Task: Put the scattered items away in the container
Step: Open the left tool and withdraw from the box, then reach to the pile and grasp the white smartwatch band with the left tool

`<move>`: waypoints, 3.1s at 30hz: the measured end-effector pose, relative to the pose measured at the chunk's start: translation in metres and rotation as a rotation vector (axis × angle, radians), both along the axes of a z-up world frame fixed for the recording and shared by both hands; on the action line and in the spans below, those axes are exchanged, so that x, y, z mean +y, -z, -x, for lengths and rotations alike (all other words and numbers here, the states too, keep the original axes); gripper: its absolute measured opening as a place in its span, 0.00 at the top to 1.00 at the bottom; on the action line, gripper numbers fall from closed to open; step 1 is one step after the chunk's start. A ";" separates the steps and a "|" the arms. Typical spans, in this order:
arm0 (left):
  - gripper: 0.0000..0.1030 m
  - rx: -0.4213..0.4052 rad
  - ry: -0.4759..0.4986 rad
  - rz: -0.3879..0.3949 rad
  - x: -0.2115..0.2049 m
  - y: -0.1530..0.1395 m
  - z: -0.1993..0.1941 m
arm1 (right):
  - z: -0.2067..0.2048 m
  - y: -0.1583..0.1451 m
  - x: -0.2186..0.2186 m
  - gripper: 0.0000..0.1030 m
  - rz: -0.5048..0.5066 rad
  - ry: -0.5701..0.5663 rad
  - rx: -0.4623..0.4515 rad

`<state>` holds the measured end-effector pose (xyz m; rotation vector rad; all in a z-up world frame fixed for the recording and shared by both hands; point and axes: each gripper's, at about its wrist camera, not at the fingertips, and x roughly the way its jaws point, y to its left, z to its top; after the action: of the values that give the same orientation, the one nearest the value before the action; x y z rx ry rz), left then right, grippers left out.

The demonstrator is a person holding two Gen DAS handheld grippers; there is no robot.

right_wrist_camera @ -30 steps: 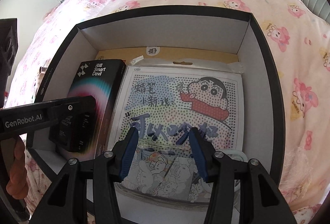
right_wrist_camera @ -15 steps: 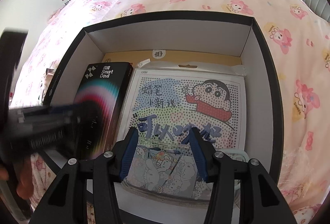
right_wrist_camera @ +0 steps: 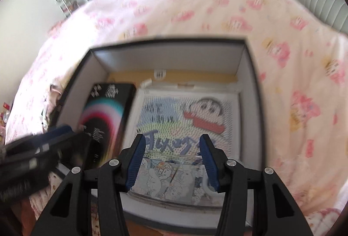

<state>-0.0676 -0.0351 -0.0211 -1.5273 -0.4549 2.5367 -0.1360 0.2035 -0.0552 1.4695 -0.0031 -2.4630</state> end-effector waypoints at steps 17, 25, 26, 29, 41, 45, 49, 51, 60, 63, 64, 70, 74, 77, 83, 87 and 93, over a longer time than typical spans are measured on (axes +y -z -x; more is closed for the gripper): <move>0.49 0.163 0.155 -0.048 0.029 -0.026 -0.054 | -0.086 -0.053 -0.024 0.52 0.018 0.045 0.144; 0.51 0.139 0.096 -0.025 -0.011 -0.019 -0.073 | -0.095 -0.043 -0.069 0.52 0.030 -0.052 0.108; 0.51 0.140 0.081 -0.020 -0.020 -0.019 -0.076 | -0.095 -0.042 -0.078 0.52 0.034 -0.071 0.100; 0.51 0.137 0.020 -0.033 -0.051 -0.013 -0.084 | -0.093 -0.039 -0.111 0.53 0.032 -0.130 0.088; 0.51 0.098 -0.212 -0.126 -0.175 0.026 -0.088 | -0.064 -0.017 -0.235 0.53 0.090 -0.329 -0.013; 0.51 0.086 -0.250 -0.156 -0.197 0.043 -0.077 | -0.048 -0.007 -0.260 0.53 0.083 -0.337 -0.045; 0.51 0.063 -0.293 -0.174 -0.219 0.061 -0.065 | -0.033 0.007 -0.281 0.53 0.074 -0.342 -0.081; 0.51 0.044 -0.328 -0.179 -0.231 0.072 -0.060 | -0.026 0.016 -0.291 0.53 0.078 -0.346 -0.109; 0.66 -0.051 -0.468 -0.193 -0.274 0.113 -0.051 | 0.013 0.067 -0.340 0.53 0.065 -0.390 -0.251; 0.66 -0.075 -0.467 -0.201 -0.278 0.121 -0.048 | 0.022 0.083 -0.352 0.53 0.080 -0.401 -0.308; 0.66 -0.079 -0.466 -0.202 -0.279 0.123 -0.047 | 0.022 0.086 -0.354 0.53 0.084 -0.404 -0.314; 0.66 -0.087 -0.445 -0.234 -0.279 0.130 -0.038 | 0.013 0.083 -0.359 0.81 0.110 -0.482 -0.284; 0.66 -0.064 -0.423 -0.259 -0.278 0.125 -0.028 | 0.010 0.072 -0.343 0.83 0.158 -0.442 -0.266; 0.66 -0.052 -0.406 -0.264 -0.277 0.118 -0.019 | 0.010 0.060 -0.324 0.92 0.184 -0.386 -0.243; 0.64 -0.060 -0.367 -0.326 -0.276 0.124 0.002 | 0.016 0.041 -0.295 0.91 0.149 -0.305 -0.192; 0.65 -0.094 -0.353 -0.338 -0.277 0.138 0.022 | 0.014 0.050 -0.300 0.89 0.175 -0.326 -0.254; 0.90 -0.090 -0.363 -0.361 -0.271 0.133 0.012 | 0.002 0.060 -0.309 0.77 0.172 -0.359 -0.290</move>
<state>-0.0795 -0.3062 -0.1540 -1.5331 -1.2278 2.4439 -0.1380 -0.1051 -0.1156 1.5798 -0.0076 -1.9065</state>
